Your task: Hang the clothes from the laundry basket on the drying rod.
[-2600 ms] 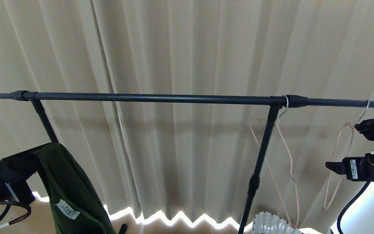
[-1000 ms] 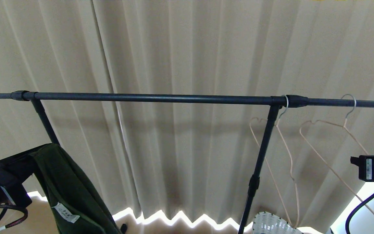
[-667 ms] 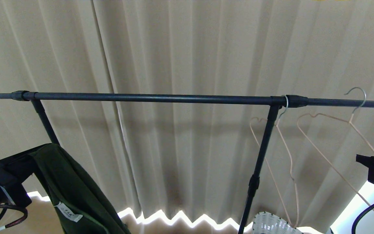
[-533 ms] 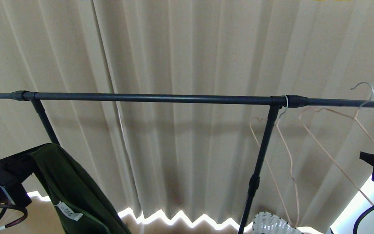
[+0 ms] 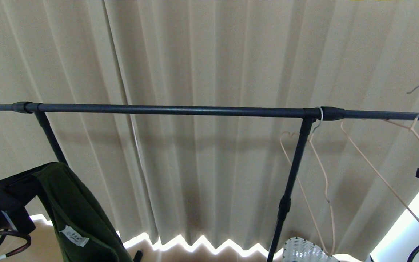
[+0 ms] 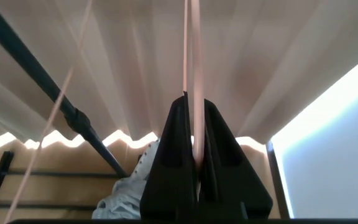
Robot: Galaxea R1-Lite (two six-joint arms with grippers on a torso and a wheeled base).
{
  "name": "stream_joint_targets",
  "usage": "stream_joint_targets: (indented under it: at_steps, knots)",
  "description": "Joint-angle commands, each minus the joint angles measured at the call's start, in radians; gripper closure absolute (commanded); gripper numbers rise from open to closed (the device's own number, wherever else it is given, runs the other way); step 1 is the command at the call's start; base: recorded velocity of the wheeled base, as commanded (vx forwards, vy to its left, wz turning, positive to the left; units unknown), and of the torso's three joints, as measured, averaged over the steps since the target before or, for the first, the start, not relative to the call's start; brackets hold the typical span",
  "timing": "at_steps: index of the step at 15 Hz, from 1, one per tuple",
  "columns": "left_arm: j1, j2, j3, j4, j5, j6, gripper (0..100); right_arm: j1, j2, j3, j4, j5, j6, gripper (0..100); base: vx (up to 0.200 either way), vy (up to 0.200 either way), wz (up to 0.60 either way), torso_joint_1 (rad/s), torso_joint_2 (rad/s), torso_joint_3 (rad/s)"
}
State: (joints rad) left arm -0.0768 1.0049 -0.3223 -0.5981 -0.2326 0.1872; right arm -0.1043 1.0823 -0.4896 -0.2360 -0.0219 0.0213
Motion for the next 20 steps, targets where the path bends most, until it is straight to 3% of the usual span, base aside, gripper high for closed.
stream_joint_targets:
  at_steps: [1,11,20]
  knots:
    - [0.000,0.000,0.009,0.000,-0.001,0.014,100,0.000,-0.018,0.002,-0.002,0.004,0.000,100,-0.200,0.000,0.00,0.002,0.00,0.002]
    - [0.000,-0.006,0.022,0.000,-0.001,0.020,100,0.000,-0.018,0.011,-0.003,0.005,0.000,100,-0.200,0.000,0.00,0.000,0.00,0.003]
    - [-0.001,-0.019,0.031,0.000,-0.002,0.017,100,0.000,-0.027,0.026,-0.005,0.050,0.005,100,0.000,0.000,0.00,0.000,0.00,0.000]
